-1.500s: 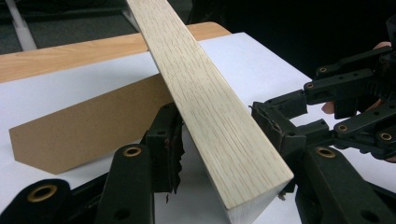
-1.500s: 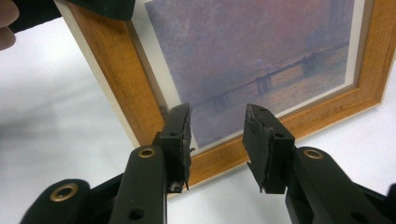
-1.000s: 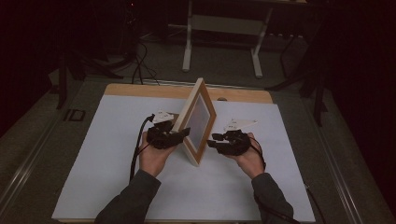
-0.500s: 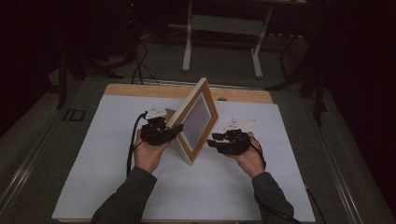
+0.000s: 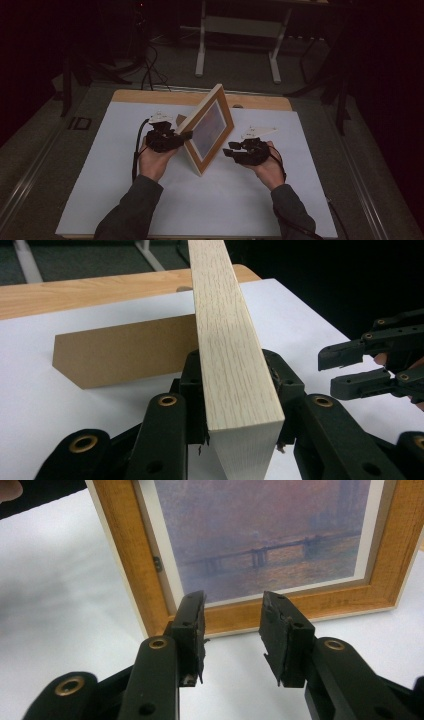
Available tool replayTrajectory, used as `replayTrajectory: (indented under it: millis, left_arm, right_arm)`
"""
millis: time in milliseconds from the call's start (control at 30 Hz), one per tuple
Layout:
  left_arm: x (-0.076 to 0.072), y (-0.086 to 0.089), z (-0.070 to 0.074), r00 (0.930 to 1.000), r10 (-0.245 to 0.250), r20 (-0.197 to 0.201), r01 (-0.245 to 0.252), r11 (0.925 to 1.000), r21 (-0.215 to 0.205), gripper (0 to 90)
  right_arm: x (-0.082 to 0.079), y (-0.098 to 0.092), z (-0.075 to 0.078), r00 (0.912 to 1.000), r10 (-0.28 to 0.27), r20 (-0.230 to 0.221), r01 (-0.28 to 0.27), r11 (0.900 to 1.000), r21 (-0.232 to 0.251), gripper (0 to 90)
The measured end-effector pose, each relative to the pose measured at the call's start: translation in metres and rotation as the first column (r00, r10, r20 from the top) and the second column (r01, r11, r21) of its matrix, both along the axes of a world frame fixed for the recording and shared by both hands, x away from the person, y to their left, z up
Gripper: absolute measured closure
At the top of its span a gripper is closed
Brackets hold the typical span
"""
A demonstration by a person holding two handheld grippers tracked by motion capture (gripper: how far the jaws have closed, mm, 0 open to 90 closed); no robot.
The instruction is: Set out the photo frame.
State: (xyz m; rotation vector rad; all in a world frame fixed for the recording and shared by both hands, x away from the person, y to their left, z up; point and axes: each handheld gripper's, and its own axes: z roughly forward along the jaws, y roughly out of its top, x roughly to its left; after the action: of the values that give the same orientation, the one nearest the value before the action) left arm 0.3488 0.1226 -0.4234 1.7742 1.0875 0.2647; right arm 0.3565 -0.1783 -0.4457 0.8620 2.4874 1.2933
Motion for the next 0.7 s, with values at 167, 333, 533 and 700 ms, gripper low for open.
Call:
replayTrajectory:
  millis: [167,333,533,700]
  left_arm:
    - [0.004,0.008,0.000,0.9995,-0.032,-0.007,0.032,0.9994,-0.012,69.5]
    - [0.007,0.015,0.000,0.9977,-0.067,-0.007,0.067,0.9977,-0.007,69.5]
    - [0.011,0.023,0.000,0.9939,-0.110,-0.007,0.110,0.9939,-0.009,69.5]
    - [0.016,0.031,-0.001,0.9885,-0.149,-0.021,0.148,0.9880,-0.042,70.1]
  right_arm:
    - [0.001,-0.001,0.002,1.0000,-0.001,0.007,0.001,1.000,-0.003,61.4]
    - [0.003,-0.002,0.004,0.9999,-0.010,0.011,0.010,1.000,0.001,61.4]
    - [0.004,-0.004,0.005,0.9998,-0.015,0.015,0.015,1.000,-0.004,61.4]
    - [0.006,-0.005,0.007,0.9996,-0.022,0.019,0.022,1.000,-0.003,61.4]
